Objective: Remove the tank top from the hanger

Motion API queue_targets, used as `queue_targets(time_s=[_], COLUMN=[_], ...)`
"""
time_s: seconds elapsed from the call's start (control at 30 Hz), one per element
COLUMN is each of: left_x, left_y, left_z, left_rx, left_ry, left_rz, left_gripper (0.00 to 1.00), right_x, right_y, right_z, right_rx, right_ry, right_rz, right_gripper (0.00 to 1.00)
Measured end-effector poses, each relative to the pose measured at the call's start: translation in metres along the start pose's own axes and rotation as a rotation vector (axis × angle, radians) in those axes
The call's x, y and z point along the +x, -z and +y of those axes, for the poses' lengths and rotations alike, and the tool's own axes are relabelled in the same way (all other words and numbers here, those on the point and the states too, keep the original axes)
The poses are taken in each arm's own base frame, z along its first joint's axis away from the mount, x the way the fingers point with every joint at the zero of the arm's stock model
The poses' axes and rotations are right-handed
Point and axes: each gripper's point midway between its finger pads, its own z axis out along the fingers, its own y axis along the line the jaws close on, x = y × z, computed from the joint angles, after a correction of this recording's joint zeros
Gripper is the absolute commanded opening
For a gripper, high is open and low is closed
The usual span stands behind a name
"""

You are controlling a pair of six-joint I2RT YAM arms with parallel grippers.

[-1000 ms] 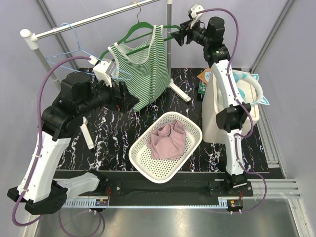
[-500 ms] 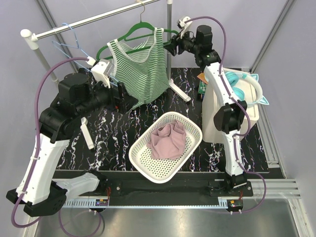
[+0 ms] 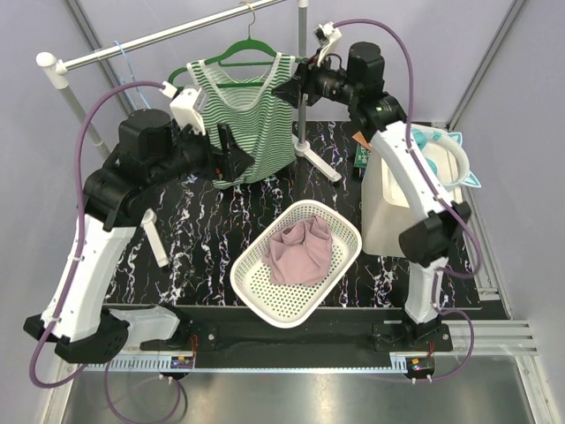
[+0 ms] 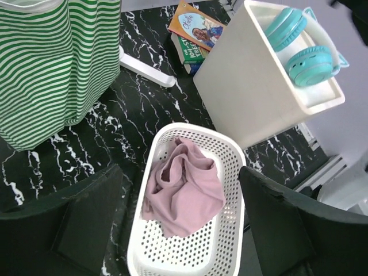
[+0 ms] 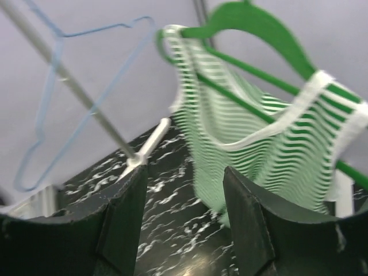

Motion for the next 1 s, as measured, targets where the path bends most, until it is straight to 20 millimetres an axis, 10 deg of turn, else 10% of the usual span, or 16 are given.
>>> queue_targets(time_s=[0.13,0.37,1.0], left_x=[-0.006,-0.023,-0.097], left_y=[-0.013,-0.046,-0.193], left_z=[-0.002,-0.008,0.056], left_rx=[-0.003,0.016,-0.204], left_ry=[0.066,0.188,-0.085], left_rz=[0.01,-0.022,-0.286], left_gripper=[0.85,0.78,0.72], right_x=[-0.028,-0.075,-0.017], right_y=[0.037,0.107,0.248], right_z=[0.051,0.079,0.128], right_rx=[-0.029,0.129,0.379], right_ry=[-0.054,-0.162,-0.383], right_rz=[-0.034,-0.155,-0.077], right_gripper=[0.74,0.75,0.8])
